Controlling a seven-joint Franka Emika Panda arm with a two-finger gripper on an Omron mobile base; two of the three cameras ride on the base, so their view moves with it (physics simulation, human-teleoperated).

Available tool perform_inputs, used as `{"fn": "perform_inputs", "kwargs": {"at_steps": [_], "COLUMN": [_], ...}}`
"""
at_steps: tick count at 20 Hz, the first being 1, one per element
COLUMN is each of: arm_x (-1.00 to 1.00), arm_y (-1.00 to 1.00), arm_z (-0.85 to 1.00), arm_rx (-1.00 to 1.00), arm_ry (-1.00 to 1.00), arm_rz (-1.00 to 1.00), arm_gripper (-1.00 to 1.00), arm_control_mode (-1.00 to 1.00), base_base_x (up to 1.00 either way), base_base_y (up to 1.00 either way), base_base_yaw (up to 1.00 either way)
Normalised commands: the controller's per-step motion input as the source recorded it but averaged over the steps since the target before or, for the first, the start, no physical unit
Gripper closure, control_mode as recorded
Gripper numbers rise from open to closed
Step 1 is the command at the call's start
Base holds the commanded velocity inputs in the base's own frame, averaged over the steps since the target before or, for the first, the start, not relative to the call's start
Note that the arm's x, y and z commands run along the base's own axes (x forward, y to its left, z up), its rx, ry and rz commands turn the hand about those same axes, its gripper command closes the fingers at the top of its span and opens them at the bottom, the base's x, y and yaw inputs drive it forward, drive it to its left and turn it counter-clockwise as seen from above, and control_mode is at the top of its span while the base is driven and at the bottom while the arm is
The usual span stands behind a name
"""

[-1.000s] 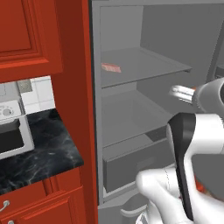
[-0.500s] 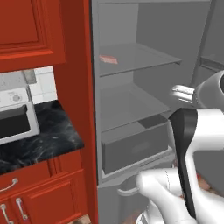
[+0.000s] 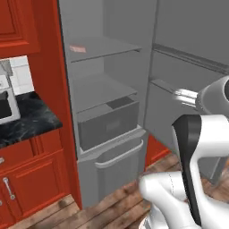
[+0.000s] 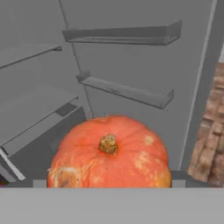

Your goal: Take the cheese, steak, and squash from the fridge and place them on the plate on the dining counter to create an appetizer plate.

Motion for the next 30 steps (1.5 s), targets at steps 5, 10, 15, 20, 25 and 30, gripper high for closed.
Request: {"fn": "perform_inputs", "kwargs": {"at_steps": [5,10,15,20,25,30], "arm_x": [0.0,0.0,0.0,0.0,0.0,0.0], "arm_y": [0.0,0.0,0.0,0.0,0.0,0.0], "arm_z": [0.0,0.0,0.0,0.0,0.0,0.0], "arm_rx": [0.0,0.0,0.0,0.0,0.0,0.0], "arm_ry": [0.0,0.0,0.0,0.0,0.0,0.0], "arm_rz": [0.0,0.0,0.0,0.0,0.0,0.0], "arm_gripper": [1.0,1.0,1.0,1.0,1.0,1.0], "arm_control_mode": [1.0,1.0,1.0,1.0,1.0,1.0], "base_base_x": [-0.96,-0.88,-0.6,0.2,0.88,1.0], "base_base_y": [0.0,0.0,-0.18,-0.88,-0.9,-0.45], "base_base_yaw": [-0.76,-0.78,-0.74,-0.59,-0.38,-0.2]}}
